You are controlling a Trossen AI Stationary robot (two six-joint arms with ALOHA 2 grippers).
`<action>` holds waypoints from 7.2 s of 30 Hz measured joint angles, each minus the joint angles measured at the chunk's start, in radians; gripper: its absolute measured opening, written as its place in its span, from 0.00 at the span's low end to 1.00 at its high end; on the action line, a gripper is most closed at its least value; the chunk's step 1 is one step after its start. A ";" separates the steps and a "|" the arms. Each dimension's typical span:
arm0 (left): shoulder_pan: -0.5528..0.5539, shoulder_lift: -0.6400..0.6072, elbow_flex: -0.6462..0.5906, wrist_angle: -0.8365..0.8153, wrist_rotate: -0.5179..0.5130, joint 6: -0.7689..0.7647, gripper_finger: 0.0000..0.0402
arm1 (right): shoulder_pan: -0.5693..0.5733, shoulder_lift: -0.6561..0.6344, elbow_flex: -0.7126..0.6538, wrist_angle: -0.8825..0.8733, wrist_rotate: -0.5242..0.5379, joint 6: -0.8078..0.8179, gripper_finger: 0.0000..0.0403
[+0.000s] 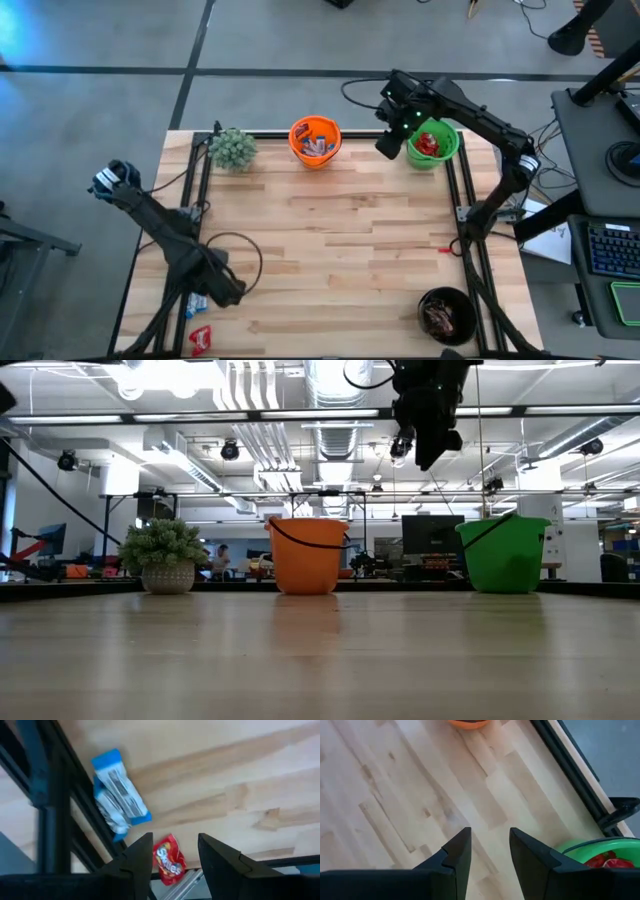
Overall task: Organize candy in baskets
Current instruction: Put the white chocolate bar into the orange bucket
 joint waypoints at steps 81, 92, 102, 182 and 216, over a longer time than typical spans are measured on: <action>-0.136 0.098 -0.297 0.294 0.203 -0.226 0.35 | 0.293 -0.175 0.000 -0.037 -0.001 0.089 0.27; -0.135 0.098 -0.326 0.320 0.209 -0.224 0.30 | 0.293 -0.176 0.000 -0.037 -0.006 0.089 0.27; -0.136 0.098 -0.330 0.333 0.208 -0.198 0.06 | 0.293 -0.184 0.000 -0.037 -0.079 0.087 0.26; 0.961 -0.110 0.546 -0.131 -0.857 1.824 0.00 | 0.269 -0.308 0.000 -0.115 0.455 0.126 0.20; 1.433 0.287 0.584 0.482 -0.103 2.342 0.00 | 0.183 -0.252 0.000 -0.064 0.454 0.179 0.20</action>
